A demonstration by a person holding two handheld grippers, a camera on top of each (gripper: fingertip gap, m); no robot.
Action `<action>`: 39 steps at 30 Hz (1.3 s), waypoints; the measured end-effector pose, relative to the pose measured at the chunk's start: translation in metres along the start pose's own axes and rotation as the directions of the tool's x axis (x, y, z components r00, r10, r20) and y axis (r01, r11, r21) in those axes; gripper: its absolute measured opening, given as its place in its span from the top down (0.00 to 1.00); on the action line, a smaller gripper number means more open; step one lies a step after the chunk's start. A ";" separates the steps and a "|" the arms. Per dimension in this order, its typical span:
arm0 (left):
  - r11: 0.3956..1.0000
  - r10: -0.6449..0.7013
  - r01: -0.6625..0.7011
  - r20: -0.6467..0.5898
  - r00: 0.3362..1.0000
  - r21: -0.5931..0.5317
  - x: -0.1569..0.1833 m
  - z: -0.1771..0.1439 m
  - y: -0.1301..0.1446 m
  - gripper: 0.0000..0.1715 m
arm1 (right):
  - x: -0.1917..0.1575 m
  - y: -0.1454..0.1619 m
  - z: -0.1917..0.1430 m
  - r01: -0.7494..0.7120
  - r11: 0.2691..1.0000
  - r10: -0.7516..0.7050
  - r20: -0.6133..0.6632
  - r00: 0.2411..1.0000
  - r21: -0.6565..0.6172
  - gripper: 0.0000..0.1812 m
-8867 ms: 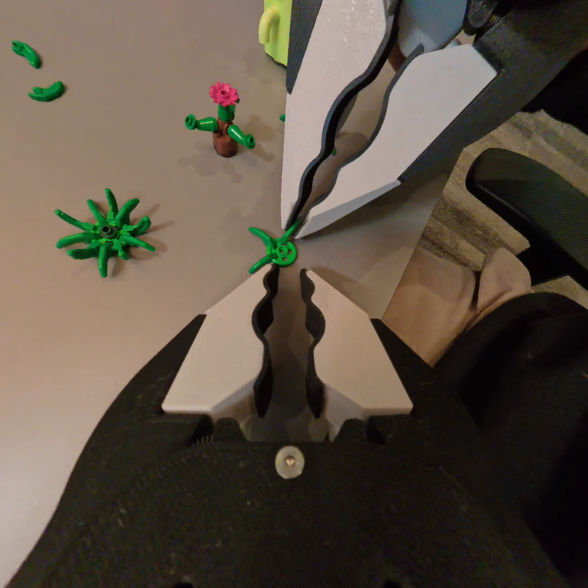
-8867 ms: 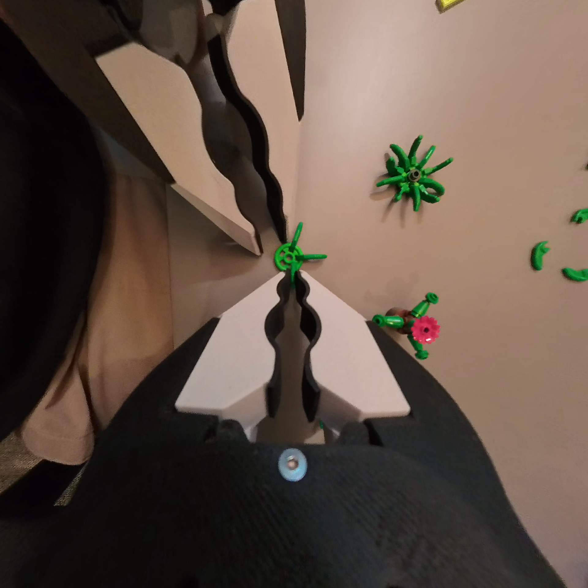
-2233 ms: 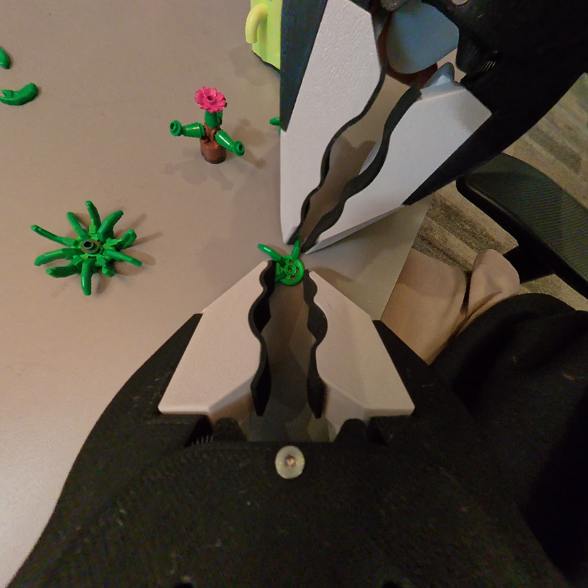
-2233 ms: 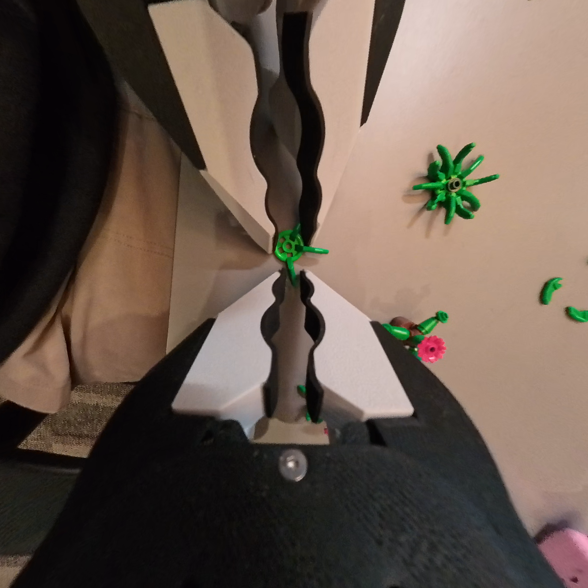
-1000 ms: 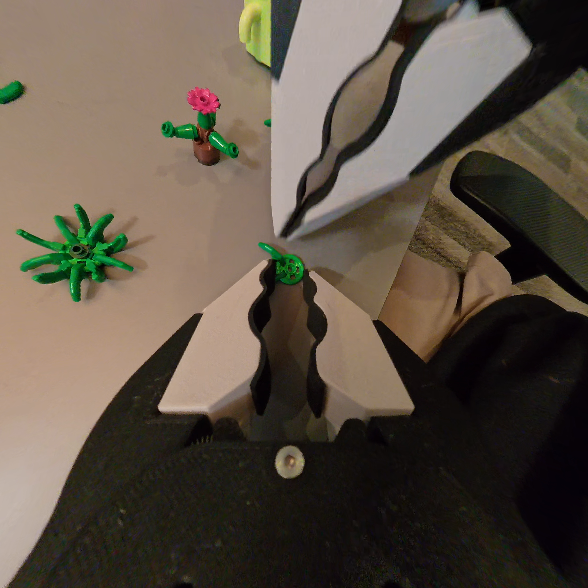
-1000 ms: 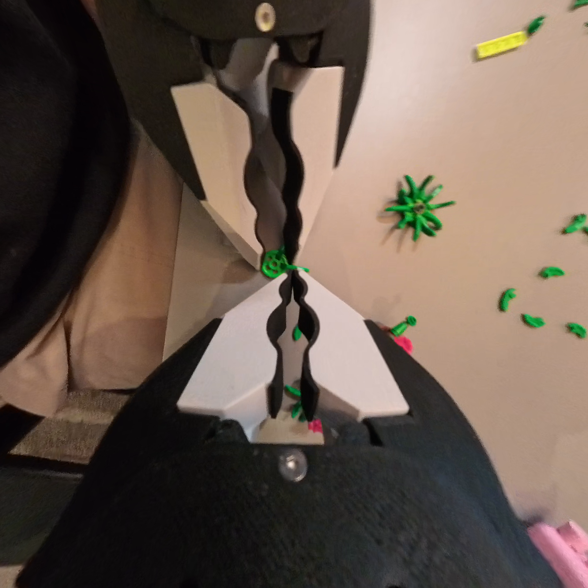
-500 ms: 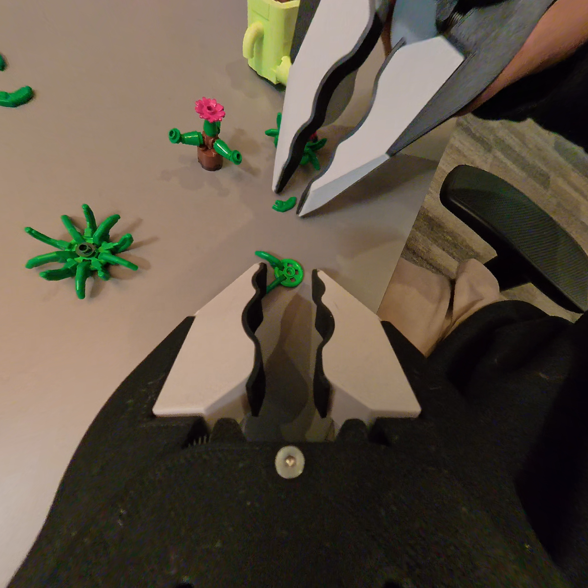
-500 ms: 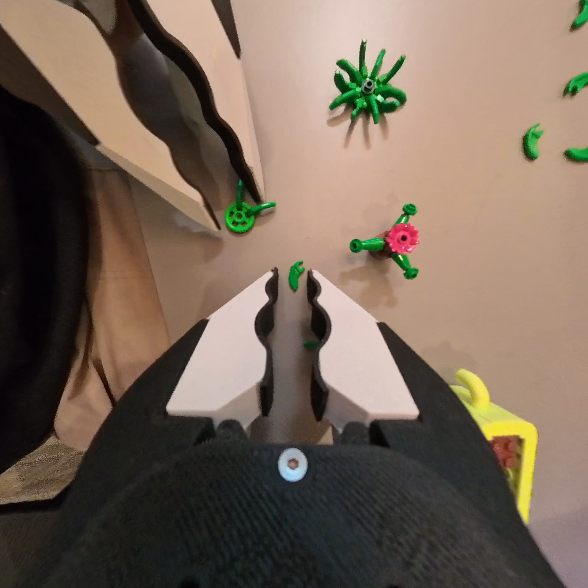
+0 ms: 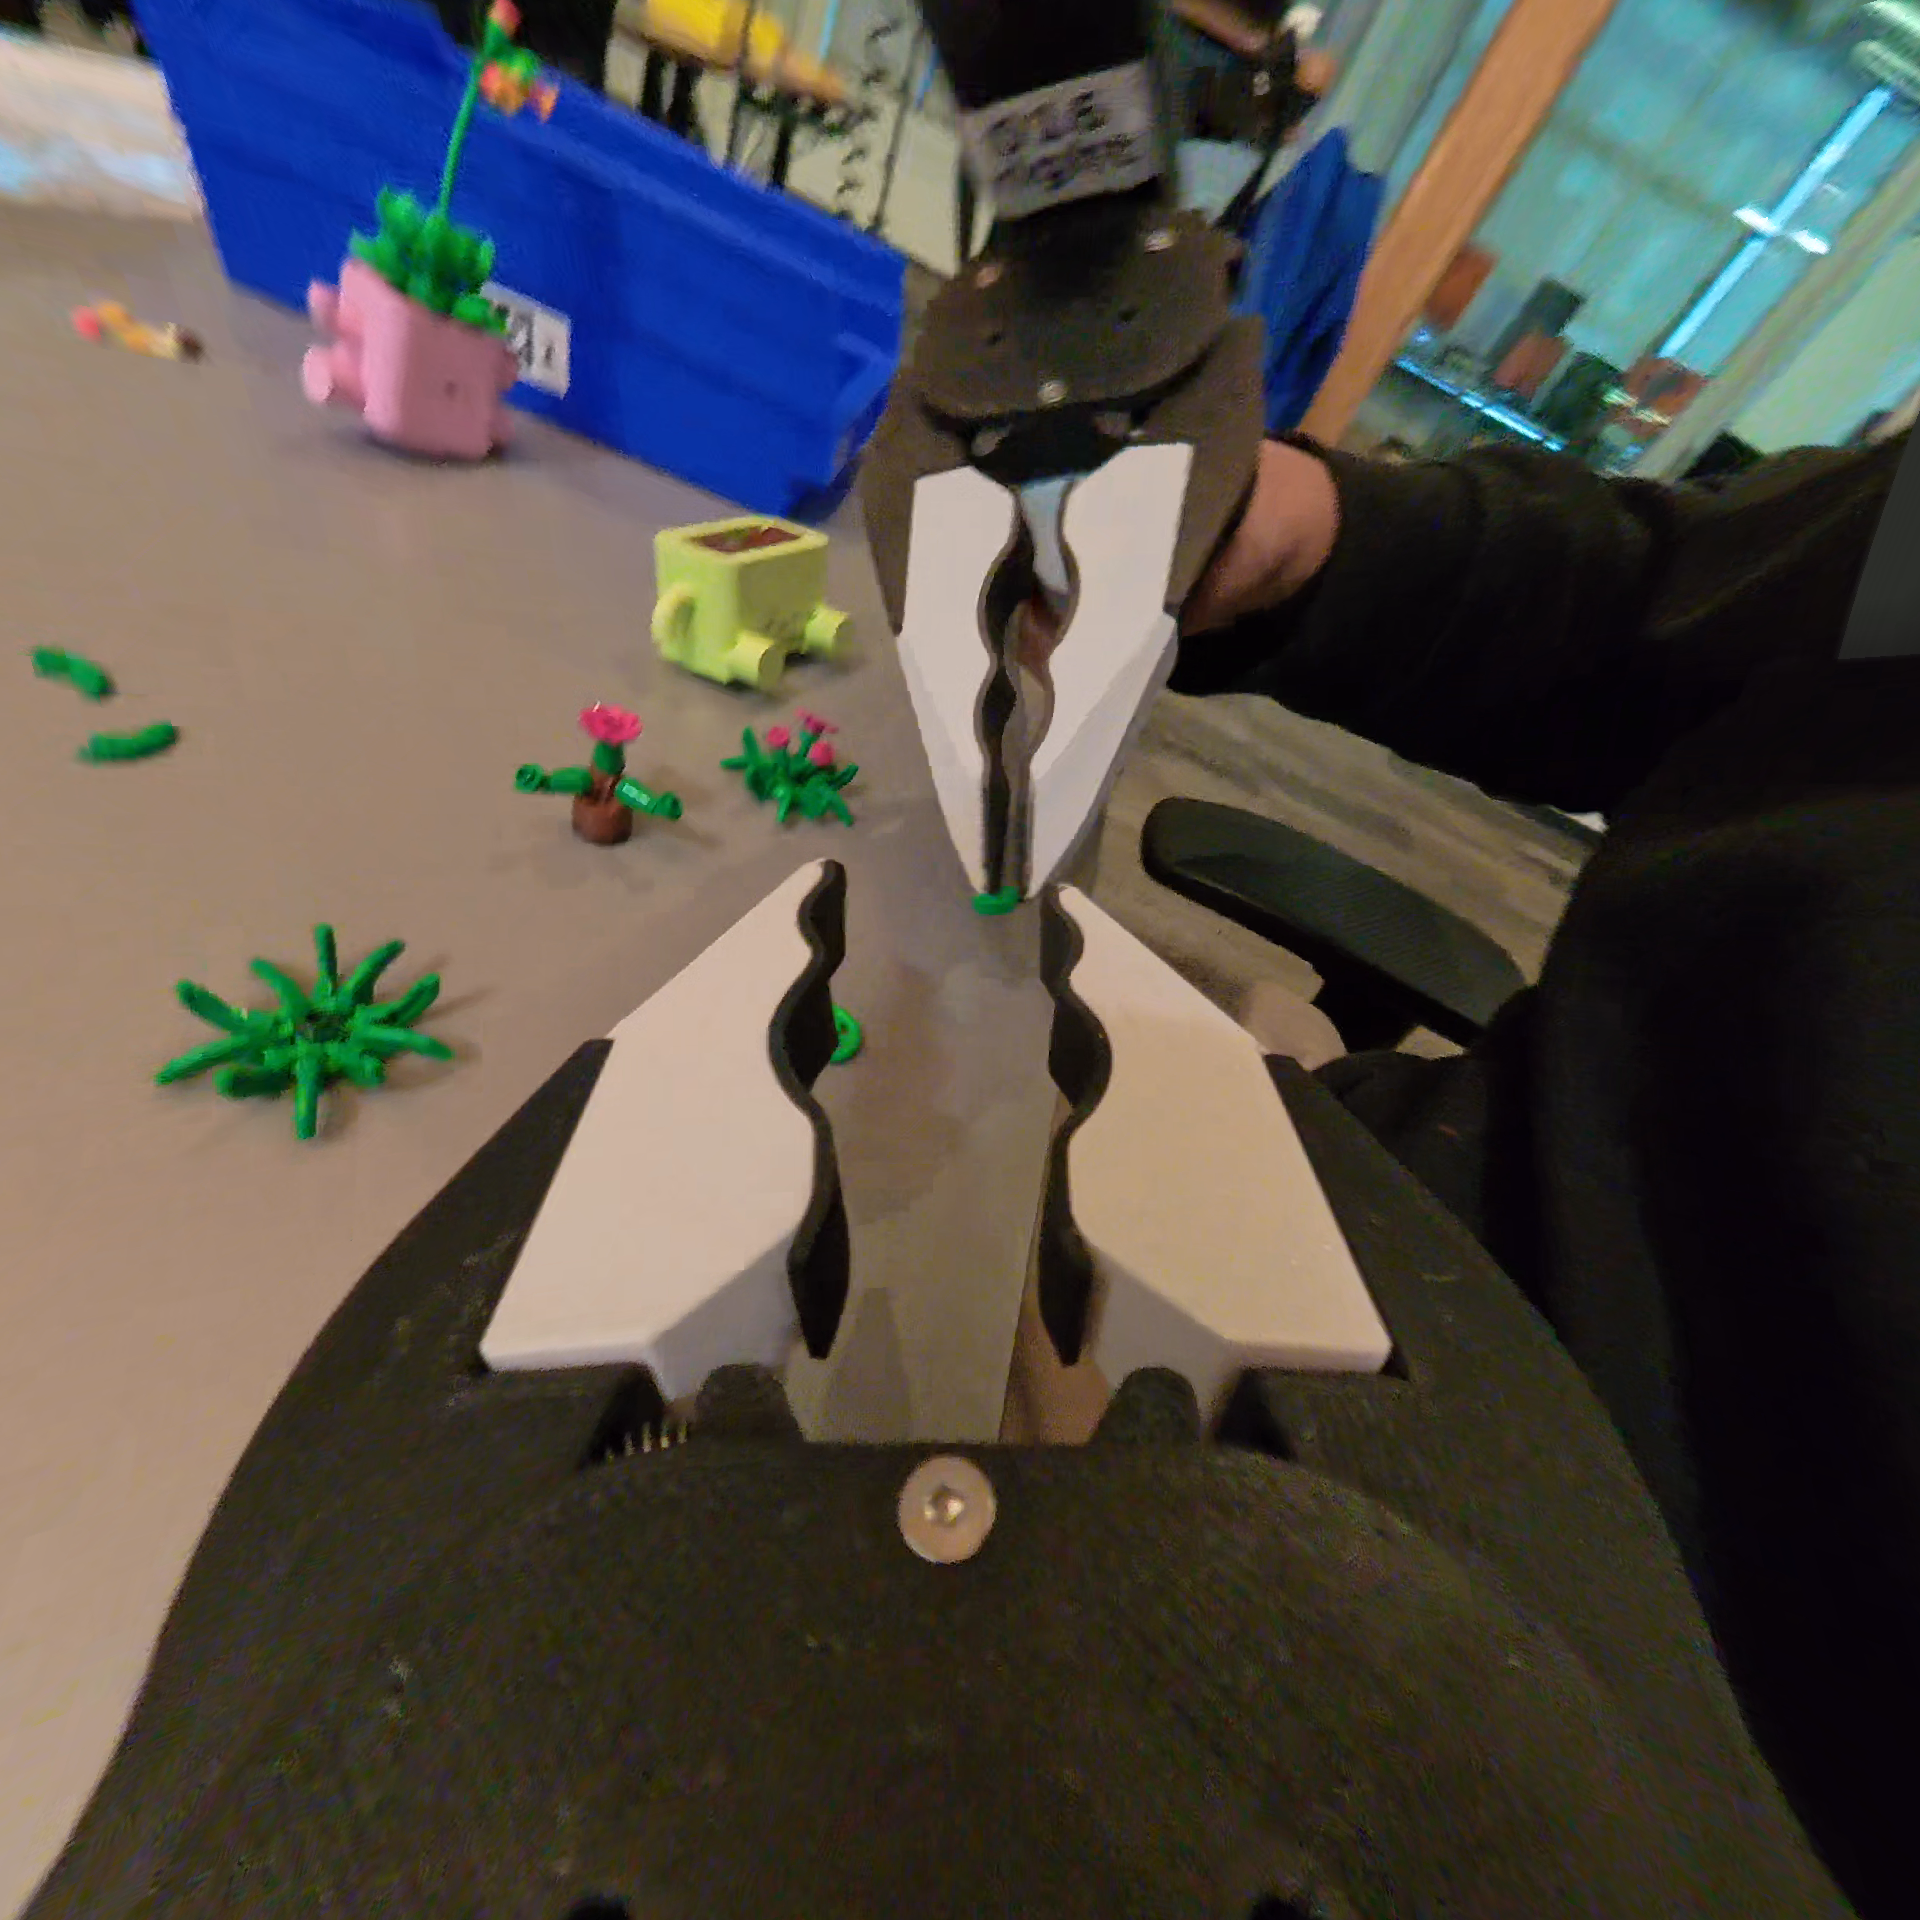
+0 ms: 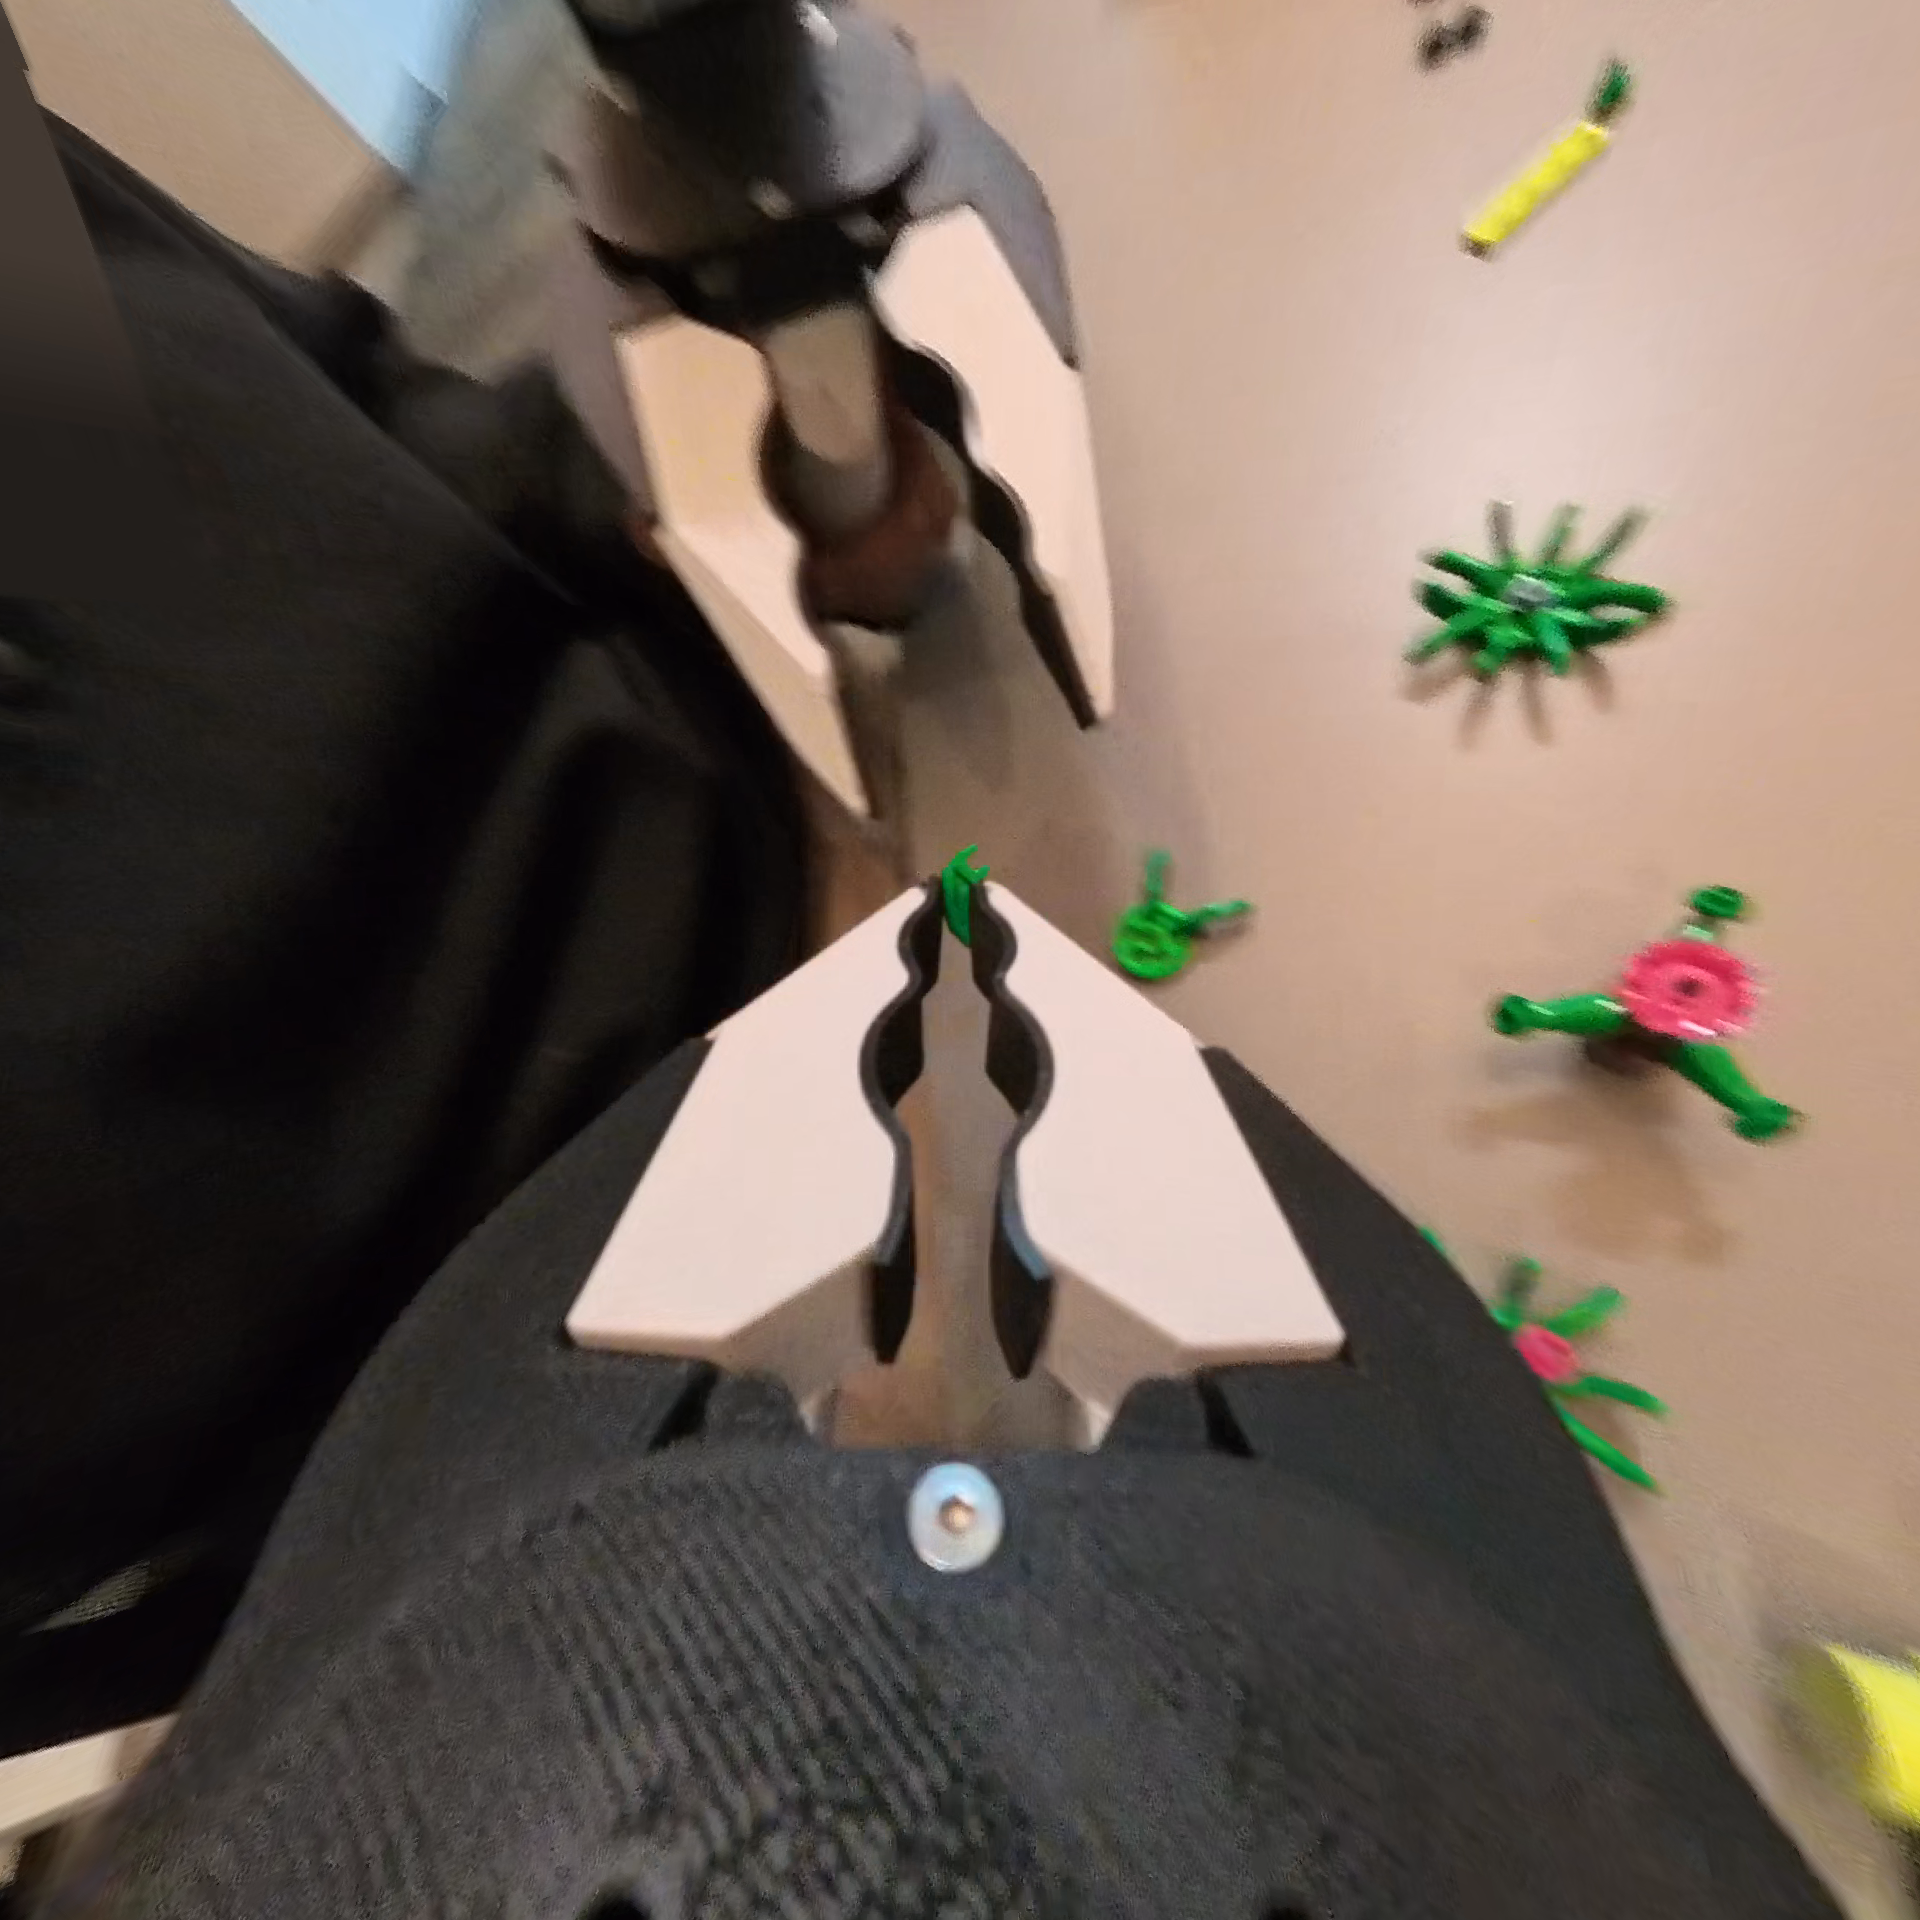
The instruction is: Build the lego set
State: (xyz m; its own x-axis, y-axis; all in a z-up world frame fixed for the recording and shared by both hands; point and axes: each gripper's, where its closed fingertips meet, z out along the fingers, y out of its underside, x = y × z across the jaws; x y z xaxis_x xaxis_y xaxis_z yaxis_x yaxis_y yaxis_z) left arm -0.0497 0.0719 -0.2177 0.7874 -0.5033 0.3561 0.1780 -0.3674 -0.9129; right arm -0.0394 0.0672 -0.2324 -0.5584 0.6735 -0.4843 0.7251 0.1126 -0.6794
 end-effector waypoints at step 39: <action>0.982 -0.181 0.138 0.406 0.896 0.132 -0.030 -0.197 -0.010 1.00 | -0.049 0.013 0.071 0.141 0.990 -0.138 0.083 0.987 -0.024 0.96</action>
State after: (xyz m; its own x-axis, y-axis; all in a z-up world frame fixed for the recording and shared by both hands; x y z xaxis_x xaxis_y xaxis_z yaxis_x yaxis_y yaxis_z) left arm -0.1915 -0.0635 -0.1798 0.9129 -0.0666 0.4028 0.3614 -0.3272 -0.8731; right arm -0.0313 -0.0158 -0.2570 -0.6847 0.5889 -0.4295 0.6486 0.2234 -0.7276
